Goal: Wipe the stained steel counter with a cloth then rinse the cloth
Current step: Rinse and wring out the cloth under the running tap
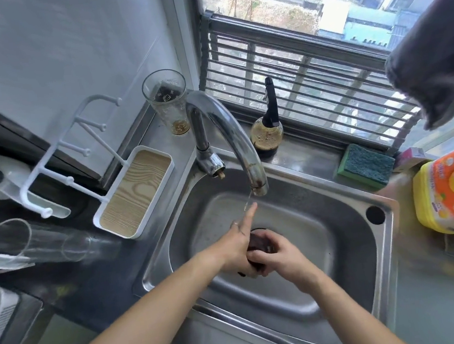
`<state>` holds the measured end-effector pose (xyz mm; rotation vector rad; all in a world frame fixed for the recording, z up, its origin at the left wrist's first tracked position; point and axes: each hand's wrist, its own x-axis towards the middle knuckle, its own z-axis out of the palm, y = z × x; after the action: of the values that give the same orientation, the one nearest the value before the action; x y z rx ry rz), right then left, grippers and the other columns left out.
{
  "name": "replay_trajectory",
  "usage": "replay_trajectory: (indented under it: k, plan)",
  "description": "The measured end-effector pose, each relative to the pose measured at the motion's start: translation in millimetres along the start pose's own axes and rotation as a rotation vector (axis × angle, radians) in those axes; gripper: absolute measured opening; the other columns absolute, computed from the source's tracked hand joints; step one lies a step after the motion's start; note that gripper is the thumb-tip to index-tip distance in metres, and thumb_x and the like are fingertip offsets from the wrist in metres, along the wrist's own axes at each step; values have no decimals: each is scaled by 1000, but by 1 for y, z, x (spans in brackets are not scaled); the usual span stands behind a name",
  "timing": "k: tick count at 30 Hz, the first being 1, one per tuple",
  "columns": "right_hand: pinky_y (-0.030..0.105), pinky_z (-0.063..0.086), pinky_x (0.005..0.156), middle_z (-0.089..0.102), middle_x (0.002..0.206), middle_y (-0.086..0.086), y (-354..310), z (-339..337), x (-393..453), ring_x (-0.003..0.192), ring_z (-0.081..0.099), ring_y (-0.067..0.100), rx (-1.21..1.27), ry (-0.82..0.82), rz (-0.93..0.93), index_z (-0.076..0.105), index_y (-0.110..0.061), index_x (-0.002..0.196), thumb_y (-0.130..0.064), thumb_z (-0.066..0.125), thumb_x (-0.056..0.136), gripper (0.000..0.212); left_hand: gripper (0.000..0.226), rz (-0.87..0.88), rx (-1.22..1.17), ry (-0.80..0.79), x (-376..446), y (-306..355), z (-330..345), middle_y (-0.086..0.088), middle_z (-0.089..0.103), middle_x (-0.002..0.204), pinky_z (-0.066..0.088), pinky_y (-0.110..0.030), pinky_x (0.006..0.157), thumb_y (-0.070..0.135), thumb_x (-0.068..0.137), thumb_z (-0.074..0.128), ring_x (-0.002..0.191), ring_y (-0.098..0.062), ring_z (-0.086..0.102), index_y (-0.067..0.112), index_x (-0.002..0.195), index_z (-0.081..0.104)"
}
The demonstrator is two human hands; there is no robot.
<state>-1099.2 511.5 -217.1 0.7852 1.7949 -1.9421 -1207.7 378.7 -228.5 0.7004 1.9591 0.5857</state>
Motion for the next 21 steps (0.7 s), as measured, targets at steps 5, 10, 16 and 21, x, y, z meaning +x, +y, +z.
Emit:
replay_trajectory:
  k: [5, 10, 16, 21]
  plan:
    - [38, 56, 68, 68, 101, 20, 9, 6, -4, 82, 63, 19, 113, 96, -144, 66, -9, 106, -12, 77, 78, 30, 26, -41, -193, -199, -3, -6, -13, -10, 77, 88, 60, -41, 77, 14, 66, 79, 77, -19, 69, 19, 91, 75]
    - [53, 59, 92, 67, 107, 23, 17, 18, -4, 97, 65, 26, 258, 154, -106, 66, -8, 107, -12, 82, 72, 39, 26, -46, 158, -77, -3, -4, -20, -6, 73, 86, 51, -32, 65, 14, 69, 71, 80, -28, 69, 20, 93, 65]
    - [57, 56, 97, 64, 130, 21, 4, -14, 7, 123, 62, 38, 777, -177, 177, 58, -3, 128, -32, 89, 78, 66, 9, 645, 516, 357, -5, -4, -30, -12, 62, 91, 54, -41, 77, 2, 93, 60, 83, -31, 61, 5, 99, 65]
    - [67, 38, 112, 37, 158, 29, -1, -11, 15, 149, 33, 46, 794, -751, 359, 37, 1, 154, -36, 63, 99, 71, 9, 916, 531, 477, -2, 5, -25, -7, 60, 84, 48, -34, 72, 6, 96, 60, 71, -24, 51, 8, 97, 69]
